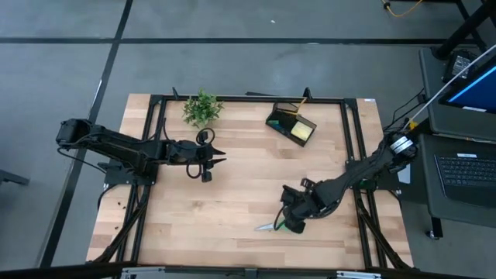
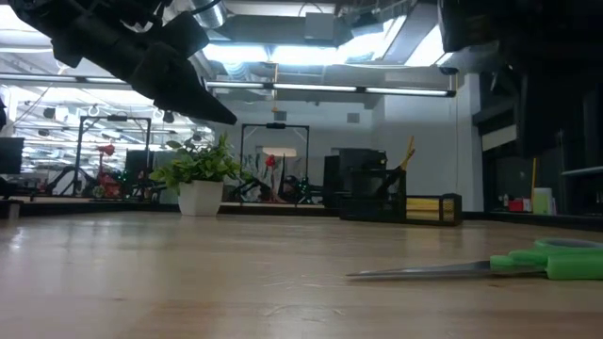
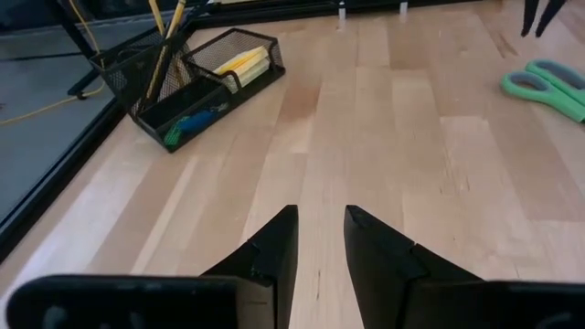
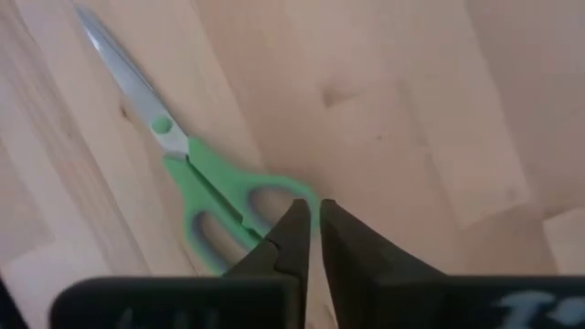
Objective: Pick and place office supplies into organizer
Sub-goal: Put the green scissors into the black desk organizer
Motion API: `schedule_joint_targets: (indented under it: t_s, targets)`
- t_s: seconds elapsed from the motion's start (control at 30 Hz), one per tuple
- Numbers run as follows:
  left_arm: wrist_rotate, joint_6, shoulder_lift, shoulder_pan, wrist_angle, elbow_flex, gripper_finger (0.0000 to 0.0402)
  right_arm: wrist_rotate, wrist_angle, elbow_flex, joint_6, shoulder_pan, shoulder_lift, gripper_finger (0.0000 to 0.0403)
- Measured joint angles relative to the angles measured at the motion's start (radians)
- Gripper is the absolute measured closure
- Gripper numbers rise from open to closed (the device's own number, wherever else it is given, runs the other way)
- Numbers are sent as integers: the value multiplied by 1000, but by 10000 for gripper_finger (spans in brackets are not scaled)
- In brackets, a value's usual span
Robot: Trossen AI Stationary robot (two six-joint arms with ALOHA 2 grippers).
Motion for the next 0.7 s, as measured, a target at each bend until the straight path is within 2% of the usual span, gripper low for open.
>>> schedule_joint_targets:
  t_s: [0.27, 0.53, 0.7]
  targets:
    - [0, 0, 0, 1, 3, 0, 315, -38, 3, 0, 50, 5, 69, 327]
    - [1, -15, 0, 1, 7, 0, 315, -55, 29, 0, 56, 5, 73, 276]
    - [1, -15, 0, 1, 7, 0, 315, -77, 69, -52, 65, 5, 79, 264]
